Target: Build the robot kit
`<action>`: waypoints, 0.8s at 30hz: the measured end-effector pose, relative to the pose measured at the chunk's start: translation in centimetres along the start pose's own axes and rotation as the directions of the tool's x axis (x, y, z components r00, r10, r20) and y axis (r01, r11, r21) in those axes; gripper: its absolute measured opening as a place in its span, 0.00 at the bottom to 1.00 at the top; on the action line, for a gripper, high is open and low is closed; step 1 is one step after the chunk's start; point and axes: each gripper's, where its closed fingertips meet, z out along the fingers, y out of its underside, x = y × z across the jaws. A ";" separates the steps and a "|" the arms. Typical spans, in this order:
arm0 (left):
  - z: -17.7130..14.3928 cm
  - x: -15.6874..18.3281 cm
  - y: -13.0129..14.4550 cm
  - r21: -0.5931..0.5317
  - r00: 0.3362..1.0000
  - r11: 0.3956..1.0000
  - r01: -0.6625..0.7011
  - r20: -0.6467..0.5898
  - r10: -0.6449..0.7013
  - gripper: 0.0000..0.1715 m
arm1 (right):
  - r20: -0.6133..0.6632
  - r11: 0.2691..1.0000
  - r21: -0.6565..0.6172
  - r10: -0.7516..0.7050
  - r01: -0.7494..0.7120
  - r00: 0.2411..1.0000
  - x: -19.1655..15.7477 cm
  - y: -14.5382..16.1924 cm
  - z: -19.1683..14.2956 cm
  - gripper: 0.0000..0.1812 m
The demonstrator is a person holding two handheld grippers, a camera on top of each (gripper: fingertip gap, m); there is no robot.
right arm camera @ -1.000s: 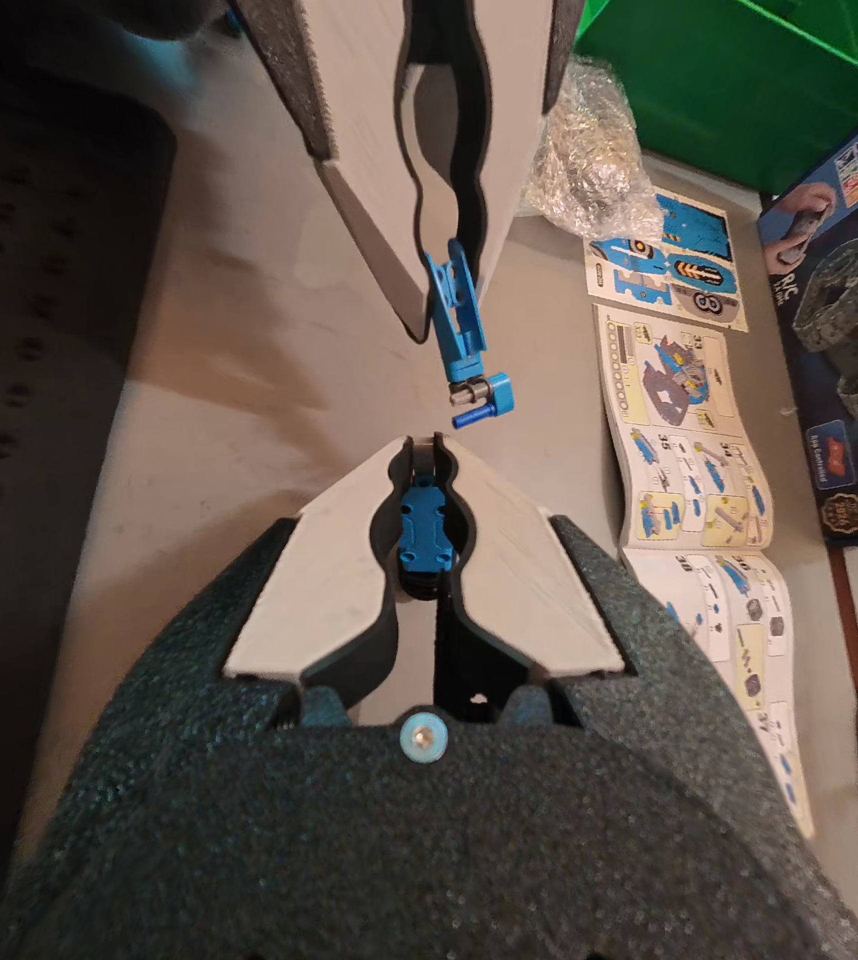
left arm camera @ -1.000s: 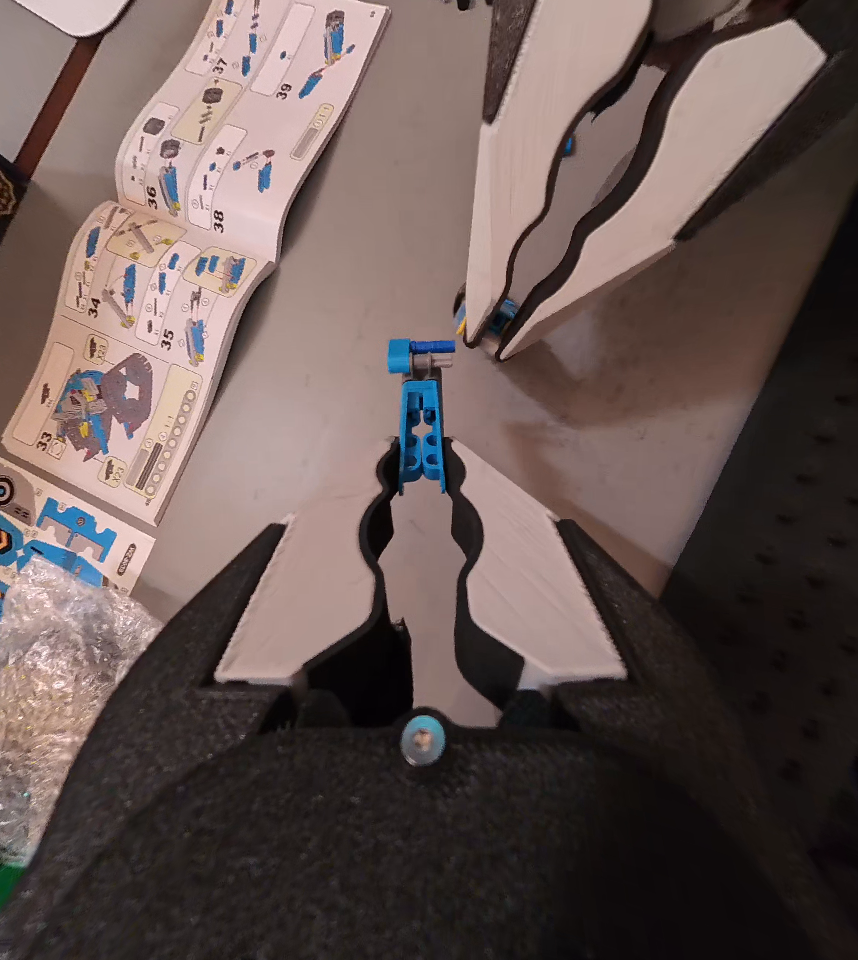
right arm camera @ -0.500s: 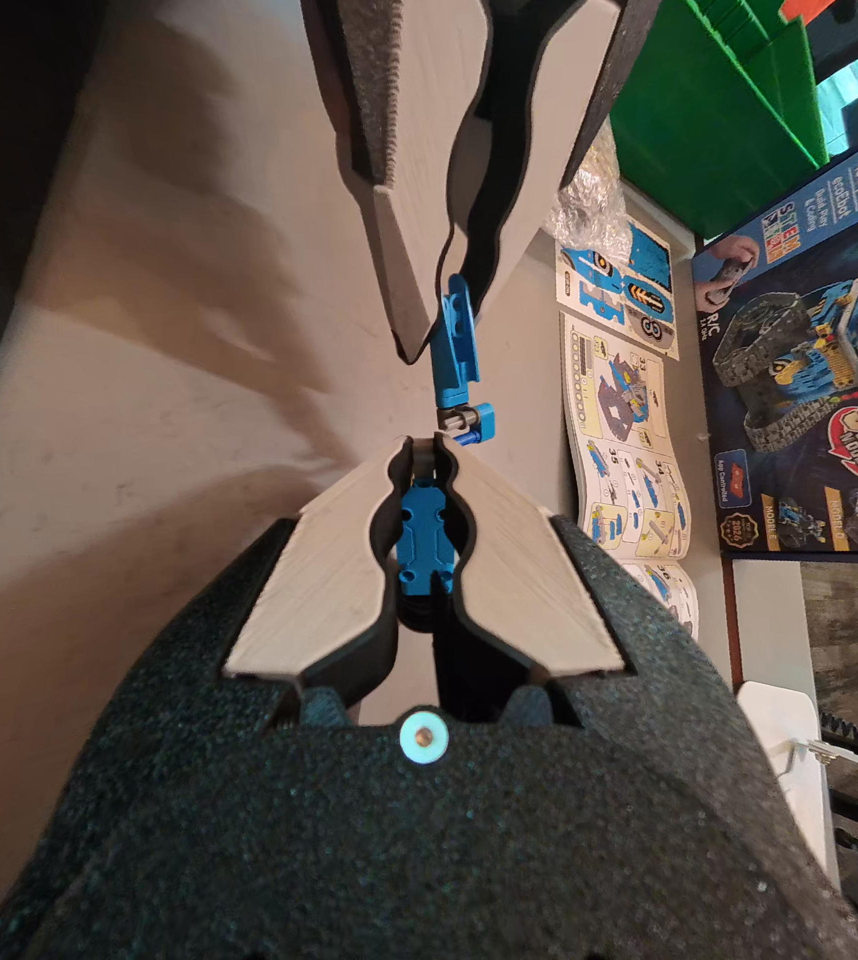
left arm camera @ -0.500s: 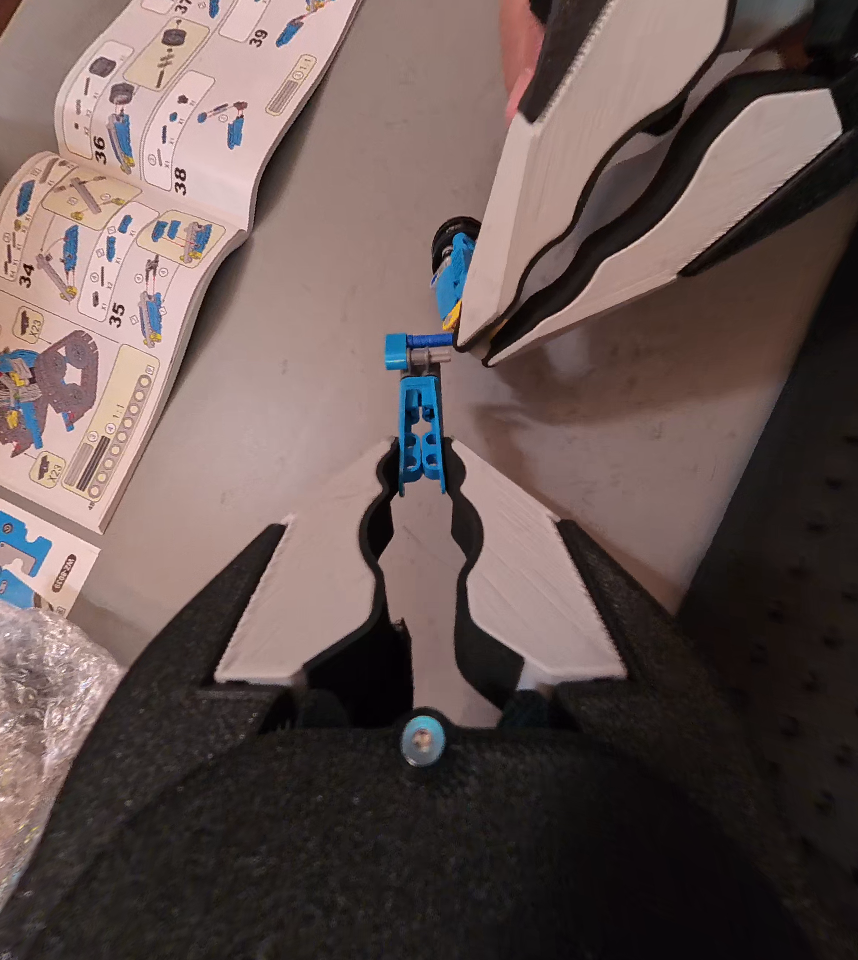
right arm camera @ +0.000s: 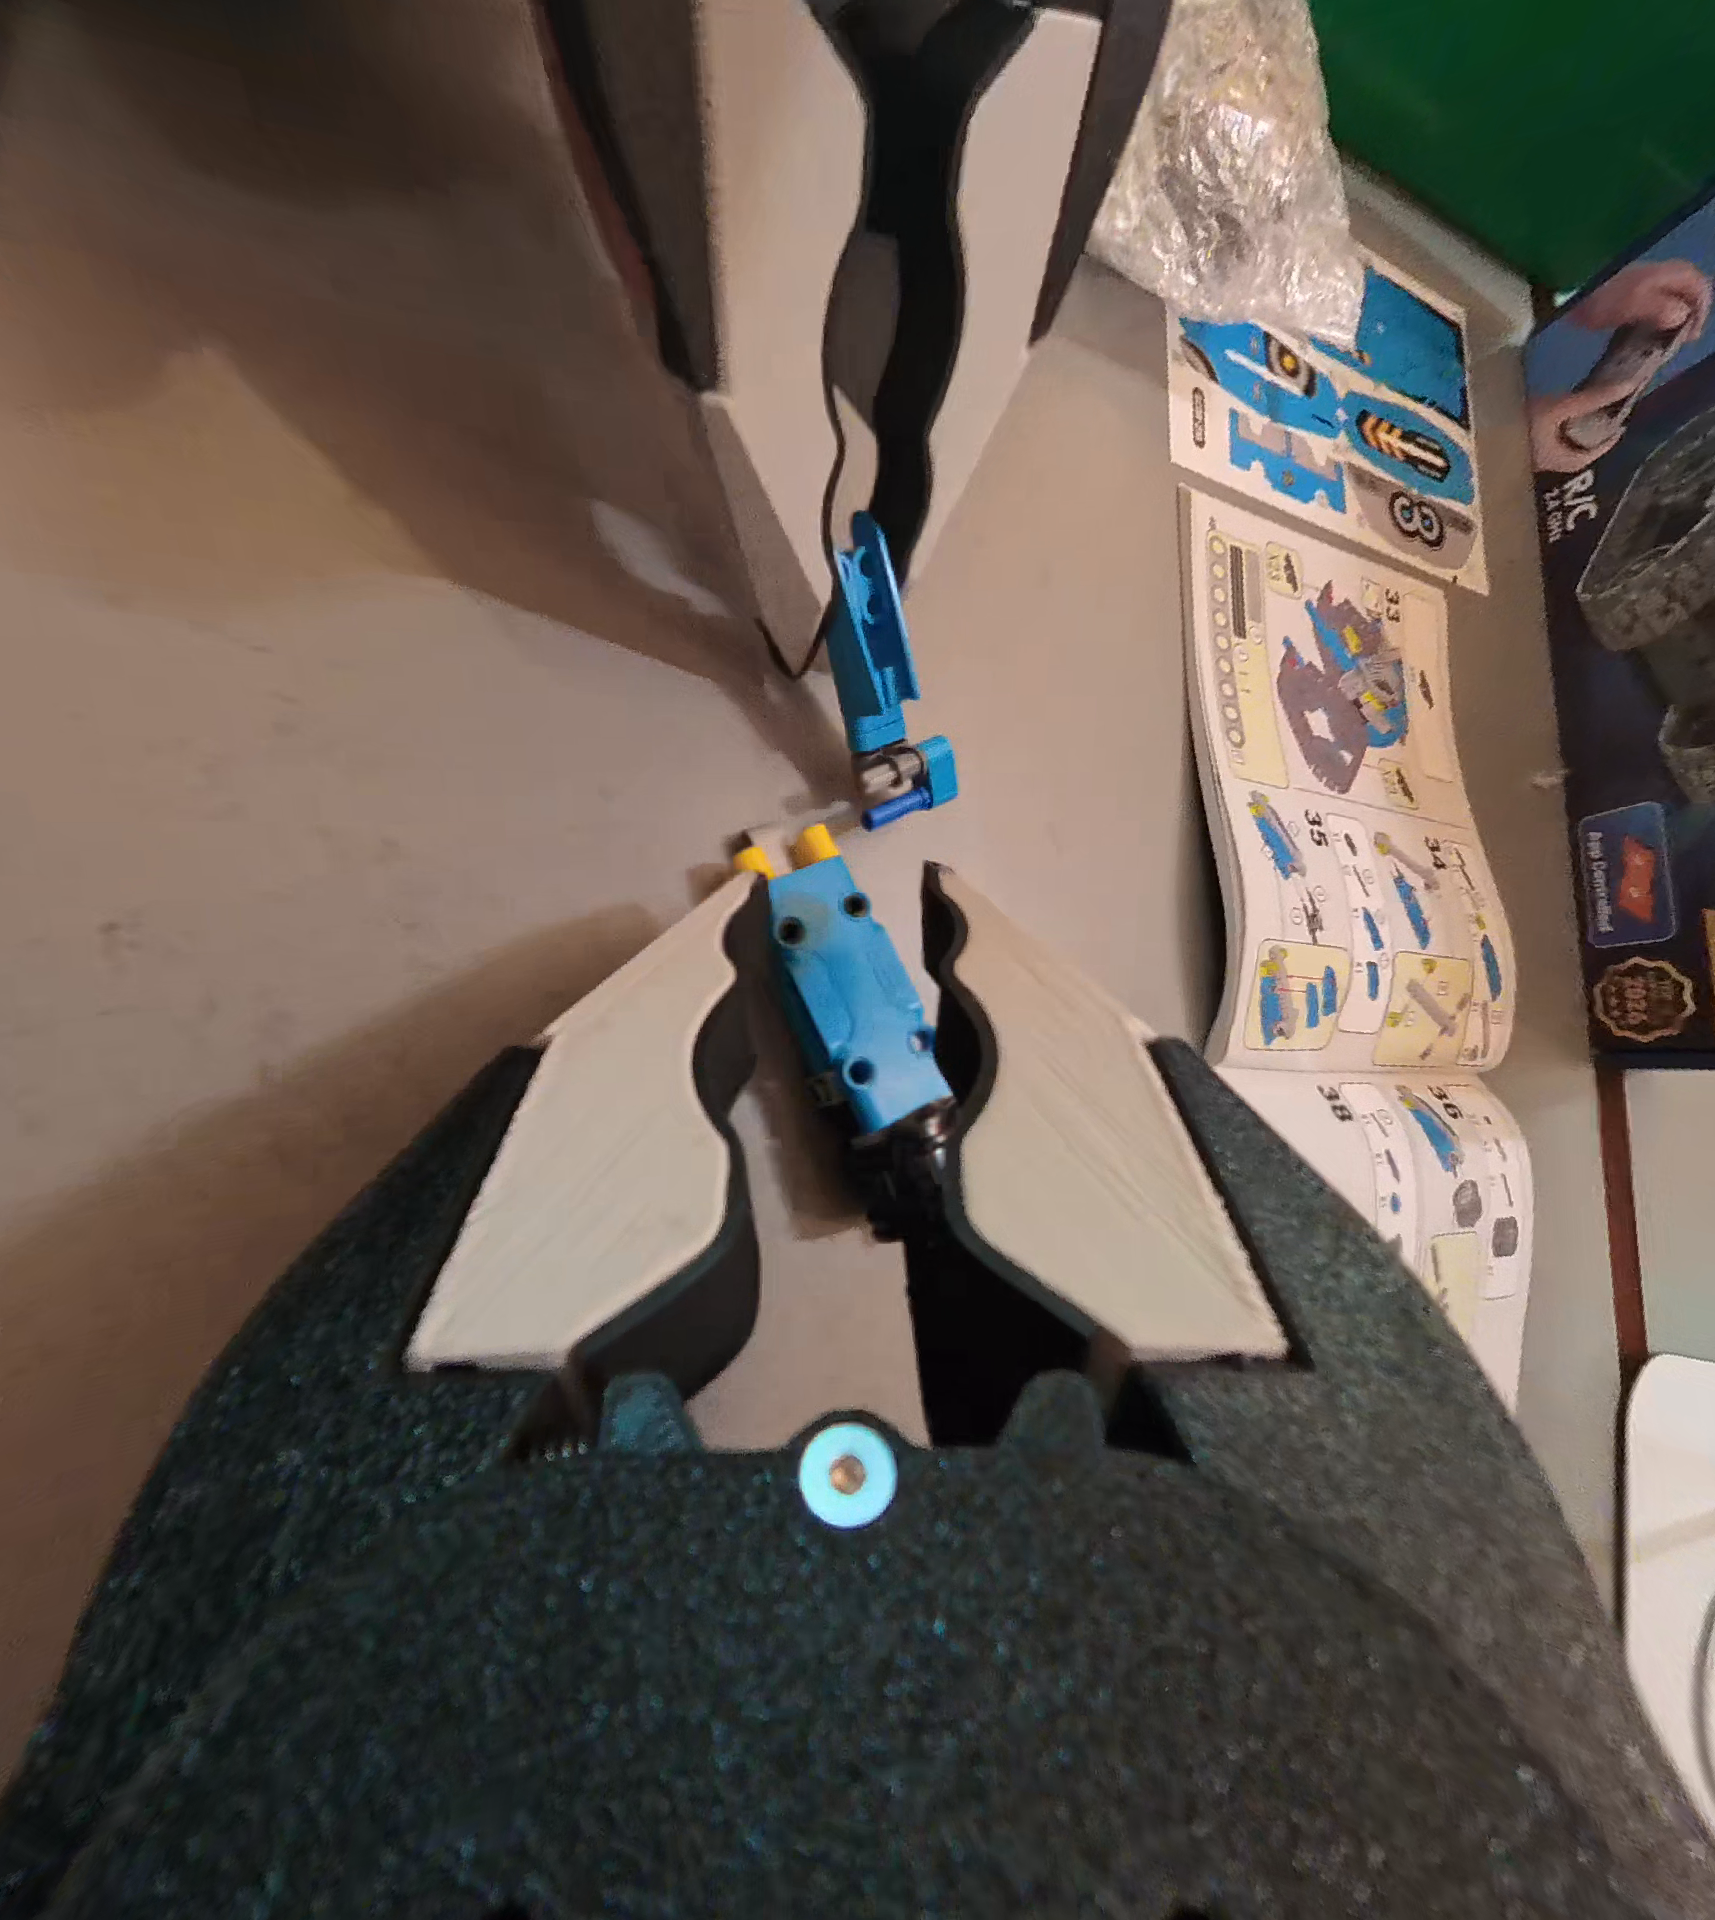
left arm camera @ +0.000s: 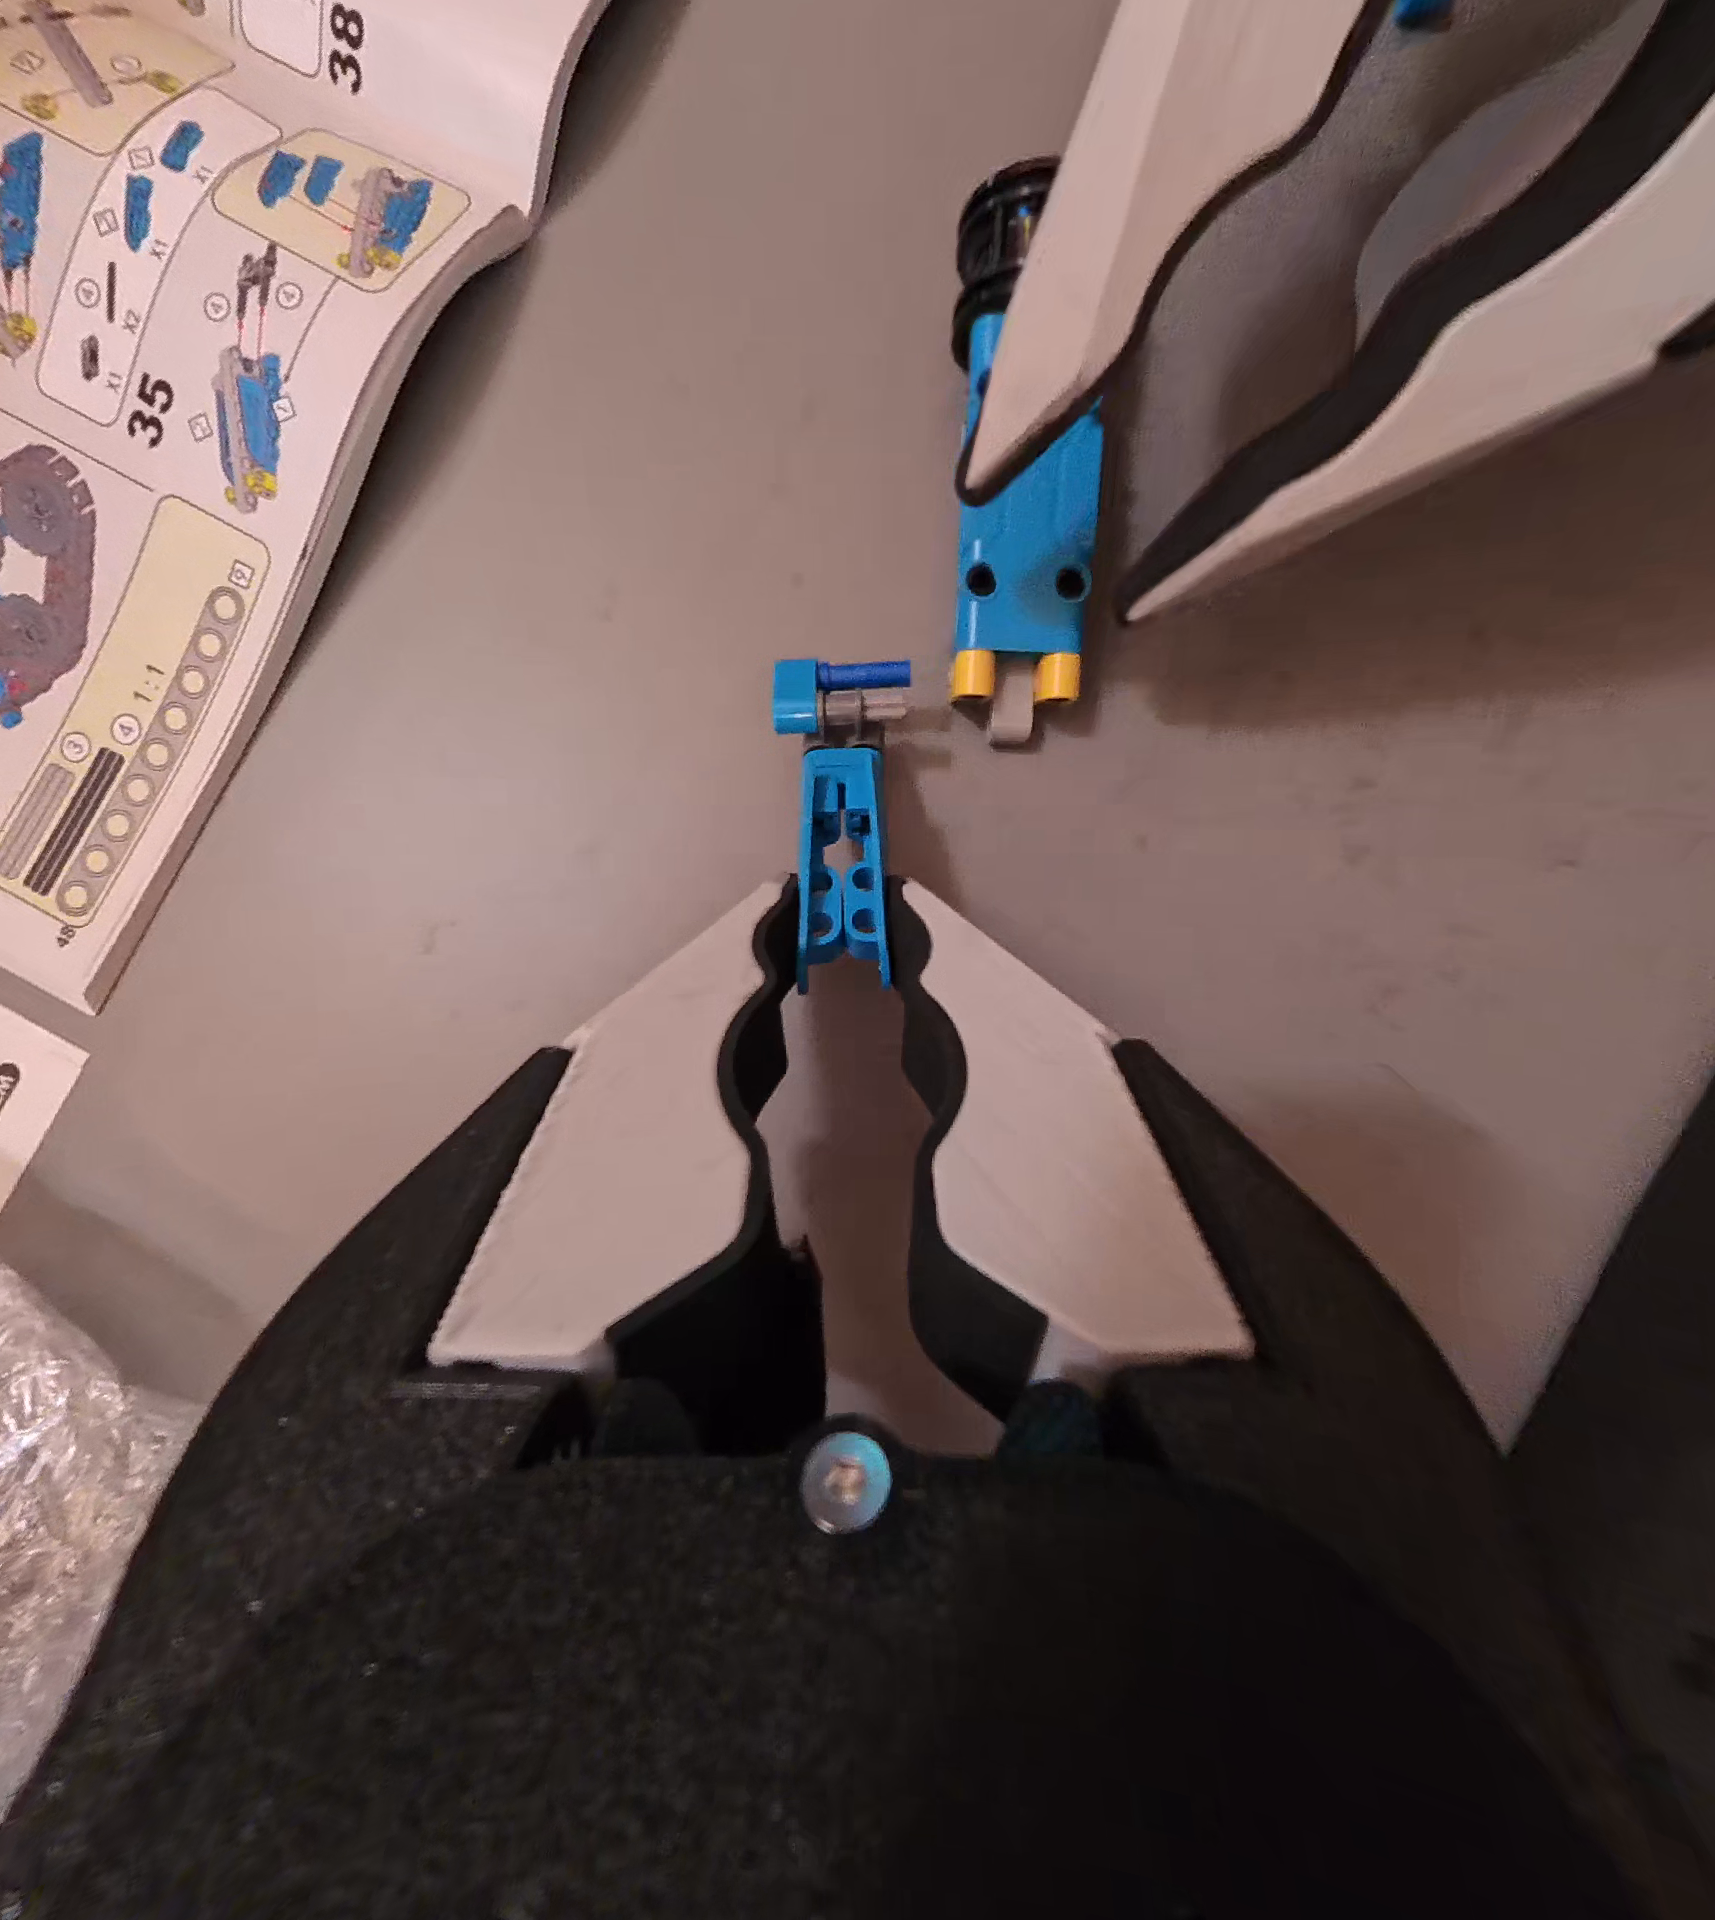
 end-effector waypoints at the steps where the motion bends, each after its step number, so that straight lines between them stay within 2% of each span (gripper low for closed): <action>1: 0.1 0.1 0.1 -0.004 1.000 1.000 0.003 -0.007 -0.003 0.08 | 0.029 1.000 -0.002 0.002 -0.002 1.000 0.3 -0.1 0.0 0.13; 2: 0.1 0.1 0.2 -0.009 1.000 1.000 0.004 -0.014 -0.004 0.08 | 0.068 1.000 0.006 0.021 -0.021 0.997 0.5 -0.5 0.0 0.13; 4: 0.2 0.5 0.4 -0.021 0.999 1.000 0.002 -0.035 -0.003 0.08 | 0.238 0.996 0.000 0.092 -0.095 0.967 -0.5 -1.1 0.1 0.18; 5: 0.2 0.7 0.5 -0.022 0.999 1.000 0.001 -0.048 -0.002 0.08 | 0.295 0.993 -0.037 0.120 -0.114 0.948 -0.8 -0.8 0.4 0.24; 7: 0.3 0.8 0.5 -0.019 0.999 1.000 0.000 -0.051 -0.001 0.08 | 0.351 0.989 -0.123 0.119 -0.080 0.929 -1.4 0.6 1.0 0.28; 10: 0.4 0.8 0.5 -0.019 0.998 1.000 -0.004 -0.056 0.003 0.08 | 0.356 0.978 -0.210 0.091 -0.015 0.930 -1.7 2.2 2.1 0.26; 12: 0.4 0.8 0.5 -0.012 0.999 1.000 -0.007 -0.052 0.007 0.08 | 0.333 0.985 -0.174 0.074 -0.015 0.940 -1.2 1.8 2.3 0.15; 17: 0.4 0.8 0.5 0.013 0.998 0.999 -0.033 -0.059 0.034 0.08 | 0.324 0.981 -0.190 0.095 -0.034 0.941 -0.8 2.4 1.8 0.14; 20: 0.4 0.8 0.5 0.018 0.998 0.999 -0.036 -0.059 0.037 0.08 | 0.379 0.991 -0.087 0.130 -0.105 0.916 -1.3 0.6 1.3 0.14; 23: 0.4 0.8 0.5 0.021 0.997 0.999 -0.036 -0.061 0.037 0.08 | 0.334 0.982 -0.173 0.129 -0.074 0.934 -0.7 2.3 2.0 0.14; 24: 0.4 0.8 0.5 0.021 0.997 0.999 -0.034 -0.062 0.035 0.08 | 0.336 0.984 -0.163 0.129 -0.078 0.933 -0.8 2.2 2.2 0.14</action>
